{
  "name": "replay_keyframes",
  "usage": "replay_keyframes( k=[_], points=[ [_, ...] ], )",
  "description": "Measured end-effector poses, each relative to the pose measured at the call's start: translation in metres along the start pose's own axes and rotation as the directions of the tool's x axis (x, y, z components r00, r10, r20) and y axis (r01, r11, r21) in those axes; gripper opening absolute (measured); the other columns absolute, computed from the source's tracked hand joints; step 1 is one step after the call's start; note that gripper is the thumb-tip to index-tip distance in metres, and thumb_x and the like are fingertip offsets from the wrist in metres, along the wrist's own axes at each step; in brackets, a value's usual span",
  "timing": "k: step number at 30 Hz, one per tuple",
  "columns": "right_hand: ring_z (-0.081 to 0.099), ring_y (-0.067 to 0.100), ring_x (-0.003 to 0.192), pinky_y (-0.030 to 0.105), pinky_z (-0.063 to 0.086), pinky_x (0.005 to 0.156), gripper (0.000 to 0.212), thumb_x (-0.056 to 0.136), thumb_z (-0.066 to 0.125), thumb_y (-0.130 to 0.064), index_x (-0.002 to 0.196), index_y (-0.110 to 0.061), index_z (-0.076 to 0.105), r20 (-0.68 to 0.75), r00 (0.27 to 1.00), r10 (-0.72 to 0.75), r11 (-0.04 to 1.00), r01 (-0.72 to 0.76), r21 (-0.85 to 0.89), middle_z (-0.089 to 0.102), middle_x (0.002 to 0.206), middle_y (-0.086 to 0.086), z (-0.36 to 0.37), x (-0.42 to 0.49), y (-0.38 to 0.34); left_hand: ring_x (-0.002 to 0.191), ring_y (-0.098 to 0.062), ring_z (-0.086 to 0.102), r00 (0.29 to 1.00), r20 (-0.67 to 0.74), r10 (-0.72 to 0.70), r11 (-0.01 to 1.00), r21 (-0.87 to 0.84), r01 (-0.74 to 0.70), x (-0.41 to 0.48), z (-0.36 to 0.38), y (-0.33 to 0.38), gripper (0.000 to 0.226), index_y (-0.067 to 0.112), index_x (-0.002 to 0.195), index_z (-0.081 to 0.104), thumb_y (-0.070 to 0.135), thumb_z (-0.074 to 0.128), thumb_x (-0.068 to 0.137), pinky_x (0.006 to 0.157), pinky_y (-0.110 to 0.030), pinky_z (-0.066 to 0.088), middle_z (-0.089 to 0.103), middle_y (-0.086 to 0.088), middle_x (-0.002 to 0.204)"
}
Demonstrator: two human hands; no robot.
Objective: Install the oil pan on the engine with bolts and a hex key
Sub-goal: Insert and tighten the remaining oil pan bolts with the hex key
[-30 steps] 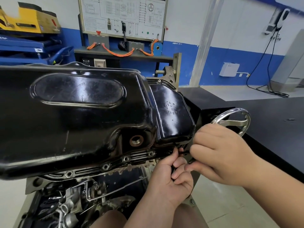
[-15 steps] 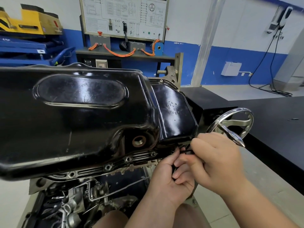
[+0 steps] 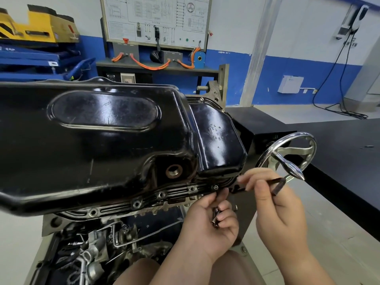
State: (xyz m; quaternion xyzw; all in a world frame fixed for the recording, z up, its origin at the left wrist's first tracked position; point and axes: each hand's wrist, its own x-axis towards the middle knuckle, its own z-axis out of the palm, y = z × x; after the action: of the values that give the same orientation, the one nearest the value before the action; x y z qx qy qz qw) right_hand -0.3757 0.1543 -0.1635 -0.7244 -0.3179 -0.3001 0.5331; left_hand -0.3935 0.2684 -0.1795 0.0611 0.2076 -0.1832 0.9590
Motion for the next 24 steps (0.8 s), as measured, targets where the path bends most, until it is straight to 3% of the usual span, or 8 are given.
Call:
replay_keyframes(
  k=[3, 5, 7, 9, 12, 17, 20, 24],
  points=[
    [0.058, 0.003, 0.072, 0.011, 0.042, 0.065, 0.019, 0.094, 0.043, -0.031, 0.079, -0.03, 0.055, 0.188, 0.982, 0.039, 0.991, -0.013, -0.137, 0.058, 0.074, -0.014, -0.002, -0.001, -0.008, 0.036, -0.012, 0.034, 0.995, -0.078, 0.057, 0.998, 0.033, -0.055, -0.002, -0.002, 0.002, 0.028, -0.001, 0.071, 0.061, 0.017, 0.046, 0.086, 0.033, -0.015, 0.03, 0.041, -0.005, 0.052],
    [0.06, 0.001, 0.075, 0.021, 0.05, 0.068, 0.013, 0.088, 0.054, -0.035, 0.081, -0.029, 0.063, 0.356, 0.928, 0.108, 0.964, -0.01, -0.267, 0.061, 0.075, -0.016, 0.0, -0.007, -0.009, 0.036, -0.015, 0.04, 0.991, -0.104, 0.088, 0.994, 0.071, -0.081, -0.003, -0.001, 0.003, 0.033, 0.0, 0.063, 0.06, 0.015, 0.044, 0.087, 0.039, -0.019, 0.036, 0.047, -0.008, 0.05],
    [0.062, 0.004, 0.078, 0.03, 0.052, 0.07, 0.023, 0.079, 0.057, -0.048, 0.088, -0.03, 0.069, 0.463, 0.867, 0.183, 0.925, 0.007, -0.379, 0.066, 0.079, -0.015, 0.001, -0.012, -0.013, 0.041, -0.017, 0.044, 0.986, -0.126, 0.11, 0.99, 0.103, -0.097, -0.005, 0.001, 0.004, 0.03, 0.003, 0.065, 0.057, 0.012, 0.044, 0.09, 0.047, -0.022, 0.038, 0.051, -0.01, 0.048],
    [0.061, 0.004, 0.081, 0.027, 0.051, 0.071, 0.037, 0.073, 0.046, -0.059, 0.093, -0.035, 0.067, 0.501, 0.837, 0.219, 0.896, 0.03, -0.443, 0.067, 0.083, -0.017, 0.003, -0.014, -0.017, 0.044, -0.018, 0.047, 0.983, -0.139, 0.123, 0.986, 0.129, -0.105, -0.007, 0.0, 0.004, 0.027, 0.004, 0.069, 0.055, 0.01, 0.044, 0.092, 0.054, -0.023, 0.038, 0.052, -0.01, 0.047],
    [0.059, 0.004, 0.09, 0.025, 0.047, 0.073, 0.037, 0.078, 0.042, -0.059, 0.104, -0.041, 0.061, 0.57, 0.787, 0.234, 0.848, 0.121, -0.516, 0.065, 0.093, -0.017, 0.003, -0.013, -0.021, 0.036, -0.019, 0.054, 0.981, -0.137, 0.137, 0.979, 0.167, -0.114, -0.01, -0.005, 0.002, 0.027, 0.002, 0.072, 0.057, 0.005, 0.042, 0.094, 0.043, -0.022, 0.048, 0.056, -0.01, 0.049],
    [0.056, 0.007, 0.098, 0.029, 0.045, 0.076, 0.03, 0.086, 0.046, -0.055, 0.108, -0.038, 0.055, 0.668, 0.693, 0.271, 0.79, 0.237, -0.566, 0.062, 0.102, -0.012, 0.005, -0.012, -0.022, 0.036, -0.022, 0.057, 0.989, -0.106, 0.106, 0.961, 0.266, -0.075, -0.021, -0.016, 0.002, 0.027, -0.005, 0.076, 0.059, -0.005, 0.036, 0.09, 0.033, -0.017, 0.045, 0.057, -0.016, 0.052],
    [0.057, 0.002, 0.087, 0.028, 0.047, 0.075, 0.029, 0.078, 0.053, -0.054, 0.102, -0.039, 0.057, 0.689, 0.656, 0.308, 0.896, 0.044, -0.442, 0.065, 0.089, -0.013, 0.009, -0.013, -0.024, 0.04, -0.023, 0.06, 0.993, -0.085, 0.079, 0.929, 0.368, -0.042, -0.028, -0.027, 0.002, 0.035, -0.01, 0.062, 0.063, -0.006, 0.037, 0.085, 0.038, -0.019, 0.048, 0.059, -0.018, 0.054],
    [0.061, 0.002, 0.066, 0.031, 0.053, 0.067, 0.009, 0.076, 0.061, -0.035, 0.085, -0.034, 0.064, 0.568, 0.725, 0.39, 0.919, -0.343, -0.194, 0.068, 0.073, -0.012, 0.013, -0.022, -0.018, 0.035, -0.015, 0.045, 0.982, -0.181, 0.046, 0.867, 0.496, 0.051, -0.029, -0.049, 0.003, 0.036, 0.001, 0.054, 0.067, 0.005, 0.049, 0.085, 0.033, -0.012, 0.034, 0.052, -0.009, 0.051]
  ],
)
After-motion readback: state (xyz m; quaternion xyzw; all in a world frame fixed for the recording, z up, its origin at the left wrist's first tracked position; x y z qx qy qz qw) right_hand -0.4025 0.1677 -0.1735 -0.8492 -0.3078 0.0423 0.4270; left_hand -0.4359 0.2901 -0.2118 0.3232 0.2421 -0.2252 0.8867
